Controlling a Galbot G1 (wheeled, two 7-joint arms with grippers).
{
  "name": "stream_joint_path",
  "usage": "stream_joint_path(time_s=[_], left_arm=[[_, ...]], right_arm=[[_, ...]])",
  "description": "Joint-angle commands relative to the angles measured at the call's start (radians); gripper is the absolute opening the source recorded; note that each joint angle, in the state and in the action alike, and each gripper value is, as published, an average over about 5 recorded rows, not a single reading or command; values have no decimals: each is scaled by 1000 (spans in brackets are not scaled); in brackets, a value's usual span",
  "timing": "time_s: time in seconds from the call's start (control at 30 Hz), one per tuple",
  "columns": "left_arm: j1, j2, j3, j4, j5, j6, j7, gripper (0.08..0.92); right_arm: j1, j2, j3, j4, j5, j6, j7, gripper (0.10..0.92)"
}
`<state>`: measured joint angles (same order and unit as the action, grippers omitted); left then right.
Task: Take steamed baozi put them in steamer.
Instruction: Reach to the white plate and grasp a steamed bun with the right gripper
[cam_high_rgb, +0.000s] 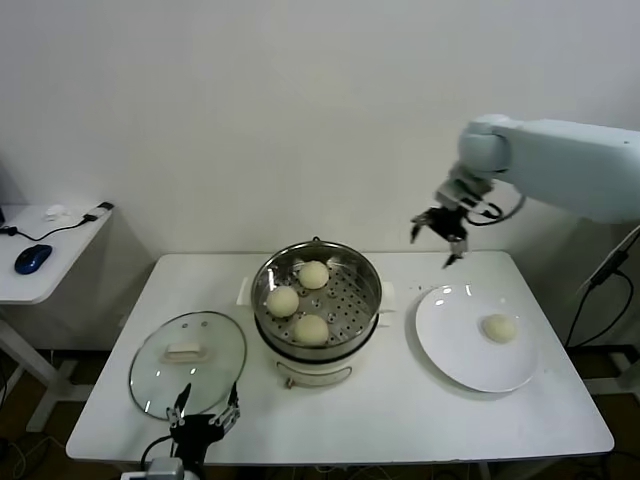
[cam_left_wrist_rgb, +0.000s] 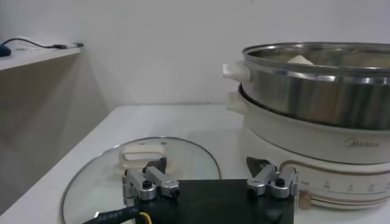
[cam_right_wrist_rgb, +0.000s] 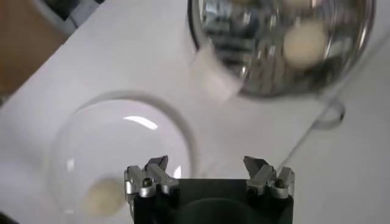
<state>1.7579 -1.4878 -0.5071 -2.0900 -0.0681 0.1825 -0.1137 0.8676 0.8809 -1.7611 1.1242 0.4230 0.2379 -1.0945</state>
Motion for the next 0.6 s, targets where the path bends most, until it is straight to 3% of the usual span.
stream_joint_path(time_s=[0.03, 0.33, 0.6], left_arm=[[1, -2, -2, -1, -1, 5, 2, 823], [17, -6, -18, -14, -2, 9, 6, 823], [28, -15, -24, -15, -1, 8, 6, 823]], right_arm=[[-195, -317, 94, -15, -67, -310, 45, 823], [-538, -272, 408, -193, -215, -317, 56, 823], [-659, -193, 529, -294, -274, -291, 51, 823]])
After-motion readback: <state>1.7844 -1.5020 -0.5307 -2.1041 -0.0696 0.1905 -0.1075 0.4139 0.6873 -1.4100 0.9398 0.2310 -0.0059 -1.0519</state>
